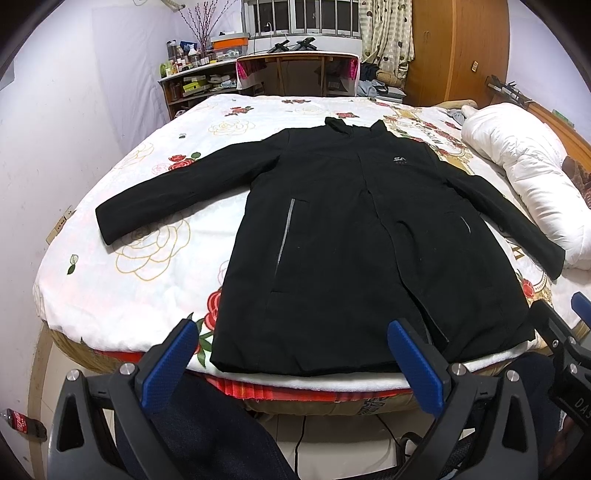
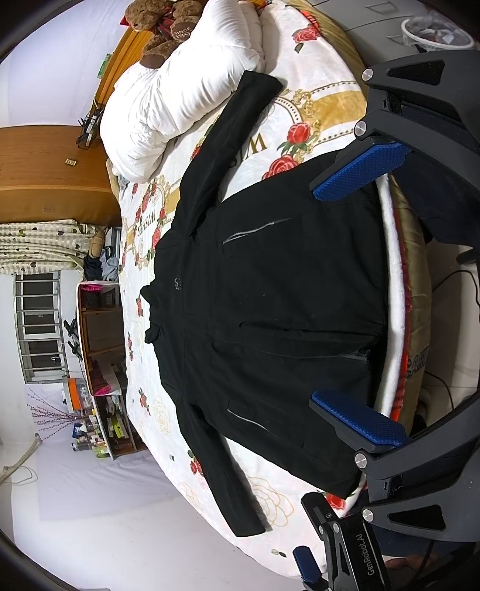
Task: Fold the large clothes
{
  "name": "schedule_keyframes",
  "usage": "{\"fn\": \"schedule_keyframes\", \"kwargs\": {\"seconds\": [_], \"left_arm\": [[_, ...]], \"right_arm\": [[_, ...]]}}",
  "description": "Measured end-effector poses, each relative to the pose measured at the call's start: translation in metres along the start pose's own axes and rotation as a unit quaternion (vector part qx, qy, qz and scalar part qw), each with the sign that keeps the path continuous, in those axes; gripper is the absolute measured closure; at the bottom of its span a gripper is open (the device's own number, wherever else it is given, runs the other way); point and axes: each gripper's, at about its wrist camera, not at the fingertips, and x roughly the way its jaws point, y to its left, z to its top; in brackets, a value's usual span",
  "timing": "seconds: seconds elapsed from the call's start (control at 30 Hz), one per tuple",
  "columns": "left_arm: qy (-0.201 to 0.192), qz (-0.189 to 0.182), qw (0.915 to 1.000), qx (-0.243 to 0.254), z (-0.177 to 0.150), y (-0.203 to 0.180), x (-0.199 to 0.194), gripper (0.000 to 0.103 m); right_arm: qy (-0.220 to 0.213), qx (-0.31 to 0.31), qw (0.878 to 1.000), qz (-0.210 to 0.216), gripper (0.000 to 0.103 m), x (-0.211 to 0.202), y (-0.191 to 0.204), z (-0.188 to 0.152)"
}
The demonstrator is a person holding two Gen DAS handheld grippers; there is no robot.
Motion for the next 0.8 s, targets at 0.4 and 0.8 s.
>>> {"fn": "schedule_keyframes", "kwargs": {"seconds": [0.4,0.8], "left_arm": [[0.004,0.004,1.0,-0.003,0.004,0.003,0.009,0.0],[-0.013,-0.016,0.9996,-0.02,0.028,0.045,0.022,0.0]], "right_arm": [[0.004,0.0,1.0,-0.007,0.001,0.008,0.0,-0.001],[-0.031,-0.039,0.999,0.017,0.001,0.028,0.015,0.033]]}}
